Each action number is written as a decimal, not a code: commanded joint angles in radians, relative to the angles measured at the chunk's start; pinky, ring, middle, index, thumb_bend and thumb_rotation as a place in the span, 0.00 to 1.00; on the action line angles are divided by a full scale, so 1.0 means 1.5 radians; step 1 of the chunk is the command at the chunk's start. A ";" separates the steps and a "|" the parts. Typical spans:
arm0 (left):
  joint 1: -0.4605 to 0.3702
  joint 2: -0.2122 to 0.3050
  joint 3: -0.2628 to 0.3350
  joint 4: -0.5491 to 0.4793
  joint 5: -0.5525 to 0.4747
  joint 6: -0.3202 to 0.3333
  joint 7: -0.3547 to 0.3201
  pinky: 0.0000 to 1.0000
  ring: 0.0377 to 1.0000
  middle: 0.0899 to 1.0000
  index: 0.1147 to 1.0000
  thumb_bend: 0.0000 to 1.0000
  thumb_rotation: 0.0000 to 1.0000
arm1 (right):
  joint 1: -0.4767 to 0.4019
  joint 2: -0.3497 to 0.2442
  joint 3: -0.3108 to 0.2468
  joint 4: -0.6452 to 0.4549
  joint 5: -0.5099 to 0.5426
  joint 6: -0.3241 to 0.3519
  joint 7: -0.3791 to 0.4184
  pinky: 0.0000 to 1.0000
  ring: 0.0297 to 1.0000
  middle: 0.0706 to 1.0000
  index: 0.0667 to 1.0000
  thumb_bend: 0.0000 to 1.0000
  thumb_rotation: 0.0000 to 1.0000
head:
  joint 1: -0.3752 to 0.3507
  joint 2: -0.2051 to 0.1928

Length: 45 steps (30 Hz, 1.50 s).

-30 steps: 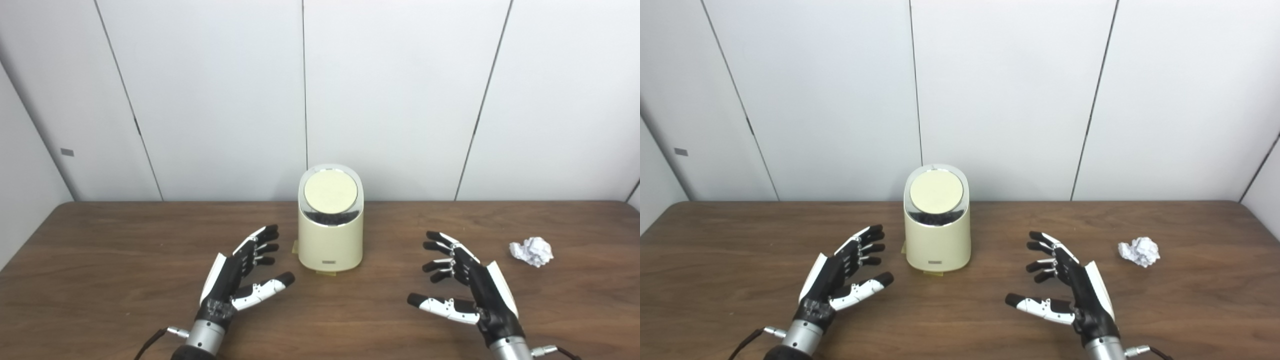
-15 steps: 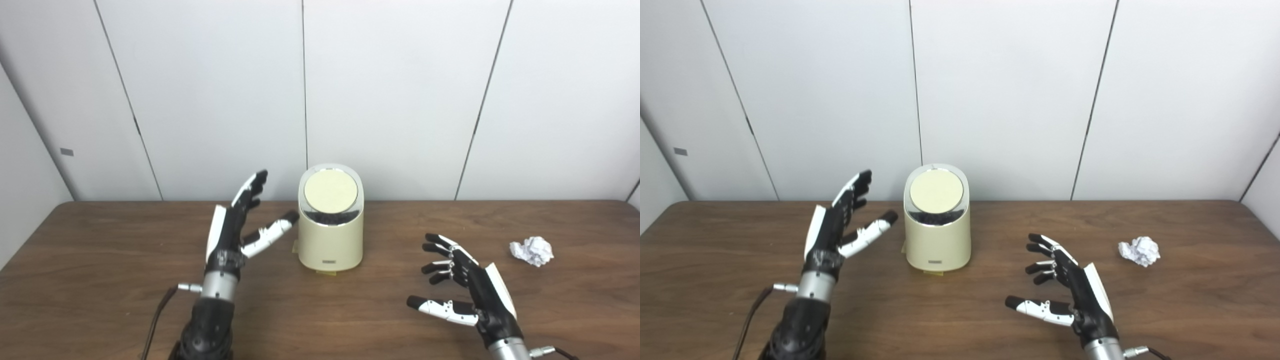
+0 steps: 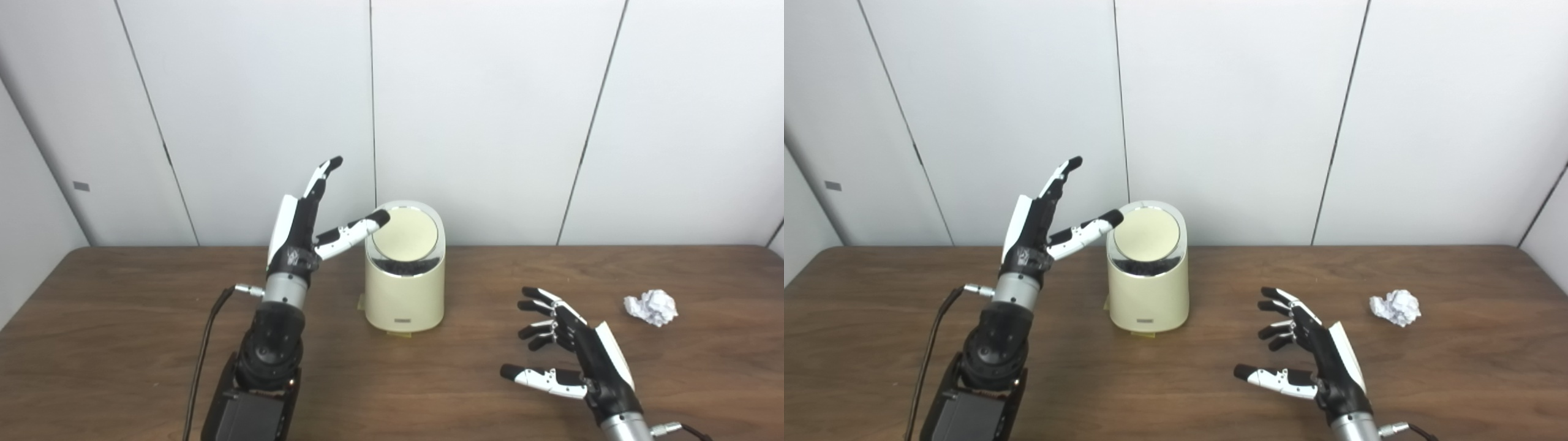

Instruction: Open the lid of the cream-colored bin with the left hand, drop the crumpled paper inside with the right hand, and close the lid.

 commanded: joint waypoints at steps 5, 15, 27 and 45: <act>-0.076 0.014 -0.031 0.036 0.070 0.015 0.020 0.95 1.00 1.00 1.00 1.00 0.47 | -0.022 -0.001 -0.001 -0.011 0.000 -0.024 -0.015 0.49 0.57 0.74 0.79 0.72 0.23 | -0.003 -0.002; -0.116 0.042 -0.077 0.063 0.135 0.062 -0.005 1.00 1.00 1.00 1.00 1.00 0.39 | -0.017 0.002 0.006 -0.012 -0.001 -0.030 -0.022 0.49 0.57 0.75 0.80 0.73 0.26 | -0.017 -0.018; -0.139 0.063 -0.106 0.079 0.169 0.062 -0.002 1.00 1.00 1.00 1.00 1.00 0.27 | -0.016 0.007 0.009 -0.023 -0.005 -0.014 -0.025 0.50 0.58 0.76 0.81 0.71 0.23 | -0.019 -0.010; -0.151 0.088 -0.173 0.093 0.268 0.090 -0.045 1.00 1.00 1.00 1.00 1.00 0.23 | -0.021 0.021 0.010 -0.033 -0.007 -0.008 -0.028 0.49 0.56 0.76 0.80 0.72 0.24 | -0.028 0.000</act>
